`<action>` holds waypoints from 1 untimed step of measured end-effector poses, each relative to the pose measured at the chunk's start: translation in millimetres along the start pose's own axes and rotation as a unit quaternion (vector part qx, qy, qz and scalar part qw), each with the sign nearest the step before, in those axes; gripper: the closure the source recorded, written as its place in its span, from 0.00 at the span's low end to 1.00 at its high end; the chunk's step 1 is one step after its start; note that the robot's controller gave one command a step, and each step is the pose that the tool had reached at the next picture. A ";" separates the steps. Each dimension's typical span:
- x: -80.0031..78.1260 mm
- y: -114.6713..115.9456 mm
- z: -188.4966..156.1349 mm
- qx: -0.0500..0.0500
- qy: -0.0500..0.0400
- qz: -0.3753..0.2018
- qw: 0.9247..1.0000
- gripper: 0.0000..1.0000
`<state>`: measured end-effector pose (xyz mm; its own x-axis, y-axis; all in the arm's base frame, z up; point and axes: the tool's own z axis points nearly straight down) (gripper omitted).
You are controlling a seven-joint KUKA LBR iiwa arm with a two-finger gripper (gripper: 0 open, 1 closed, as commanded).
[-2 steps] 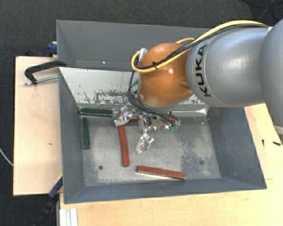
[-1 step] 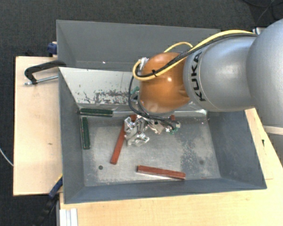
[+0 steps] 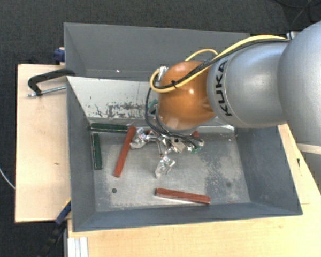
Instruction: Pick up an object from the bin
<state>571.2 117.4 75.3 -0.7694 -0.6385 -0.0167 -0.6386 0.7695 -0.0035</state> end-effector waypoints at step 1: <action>0.2 -0.1 0.1 0.000 0.000 0.000 1.000 0.00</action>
Offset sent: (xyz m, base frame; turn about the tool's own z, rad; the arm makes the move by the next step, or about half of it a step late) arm 0.0245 0.0918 0.0531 0.1623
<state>571.1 117.2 75.2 -0.7695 -0.6384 -0.0160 -0.6384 0.7697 -0.0033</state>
